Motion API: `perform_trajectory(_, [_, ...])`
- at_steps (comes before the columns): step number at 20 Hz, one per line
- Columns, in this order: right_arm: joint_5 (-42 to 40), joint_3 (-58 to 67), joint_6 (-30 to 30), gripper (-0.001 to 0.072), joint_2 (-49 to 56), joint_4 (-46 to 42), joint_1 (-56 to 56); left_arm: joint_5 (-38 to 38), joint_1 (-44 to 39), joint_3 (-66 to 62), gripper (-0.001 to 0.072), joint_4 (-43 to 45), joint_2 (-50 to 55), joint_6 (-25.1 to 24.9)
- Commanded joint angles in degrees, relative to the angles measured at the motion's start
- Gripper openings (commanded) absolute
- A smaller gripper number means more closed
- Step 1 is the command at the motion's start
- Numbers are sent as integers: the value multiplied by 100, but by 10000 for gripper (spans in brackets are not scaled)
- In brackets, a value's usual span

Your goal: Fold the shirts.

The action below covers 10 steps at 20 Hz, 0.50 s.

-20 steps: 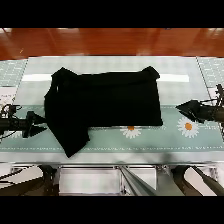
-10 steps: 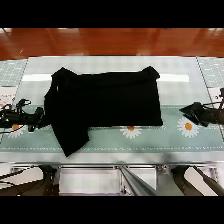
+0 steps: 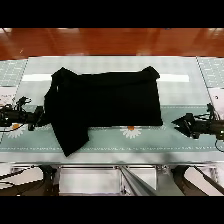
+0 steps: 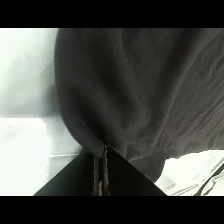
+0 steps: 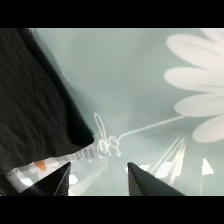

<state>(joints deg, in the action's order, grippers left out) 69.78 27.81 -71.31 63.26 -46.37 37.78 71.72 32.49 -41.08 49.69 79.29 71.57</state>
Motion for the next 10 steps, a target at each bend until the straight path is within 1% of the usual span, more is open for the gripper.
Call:
perform_trajectory(1, [35,-42,166,410,483,256,-323,-28,-2,-7,26,-2,-4,0])
perform_trajectory(3, [-249,-37,170,410,721,330,-811,-31,-2,-7,26,-2,-4,0])
perform_trajectory(6, [-726,37,238,410,1016,675,-1327,-31,-2,-7,26,-4,-4,2])
perform_trajectory(10, [-968,525,238,410,1388,1038,-1790,-31,-2,-7,26,-4,-4,2])
